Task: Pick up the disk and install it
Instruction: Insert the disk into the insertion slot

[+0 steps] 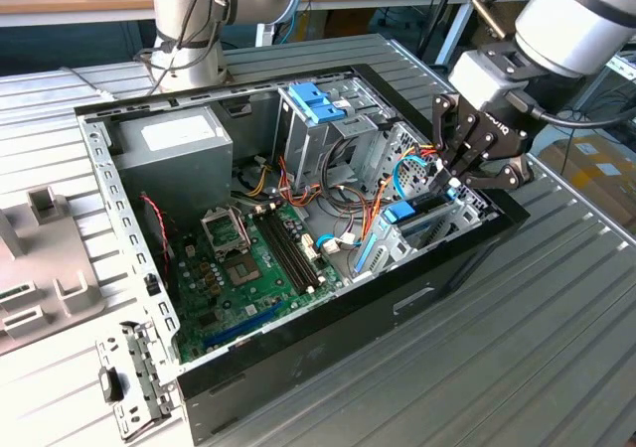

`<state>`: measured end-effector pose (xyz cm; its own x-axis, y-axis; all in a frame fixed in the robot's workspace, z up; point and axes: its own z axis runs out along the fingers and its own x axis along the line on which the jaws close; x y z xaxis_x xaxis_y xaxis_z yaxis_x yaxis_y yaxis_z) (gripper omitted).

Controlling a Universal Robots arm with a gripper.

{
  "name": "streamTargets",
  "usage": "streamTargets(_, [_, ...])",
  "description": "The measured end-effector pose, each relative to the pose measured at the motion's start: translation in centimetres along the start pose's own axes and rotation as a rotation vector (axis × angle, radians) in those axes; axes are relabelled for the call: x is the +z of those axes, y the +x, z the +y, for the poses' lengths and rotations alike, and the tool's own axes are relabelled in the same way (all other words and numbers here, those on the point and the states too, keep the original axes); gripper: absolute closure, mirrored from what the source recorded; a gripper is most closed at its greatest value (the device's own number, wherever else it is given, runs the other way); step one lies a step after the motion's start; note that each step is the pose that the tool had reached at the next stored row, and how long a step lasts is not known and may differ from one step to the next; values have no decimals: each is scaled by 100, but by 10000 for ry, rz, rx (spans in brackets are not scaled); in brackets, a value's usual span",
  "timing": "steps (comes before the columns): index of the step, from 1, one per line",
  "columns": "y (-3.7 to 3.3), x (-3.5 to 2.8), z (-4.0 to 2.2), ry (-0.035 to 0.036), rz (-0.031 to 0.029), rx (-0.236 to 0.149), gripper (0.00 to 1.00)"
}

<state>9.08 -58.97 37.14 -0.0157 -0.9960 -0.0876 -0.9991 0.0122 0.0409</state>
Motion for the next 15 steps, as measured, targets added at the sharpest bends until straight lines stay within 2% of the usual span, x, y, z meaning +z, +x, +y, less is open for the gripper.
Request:
streamTargets(11, [15, 188, -40, 2, -1, 13, 89])
streamTargets(13, [4, 213, -58, 1, 1, 14, 89])
streamTargets(15, [-20, 236, -102, 1, -1, 13, 89])
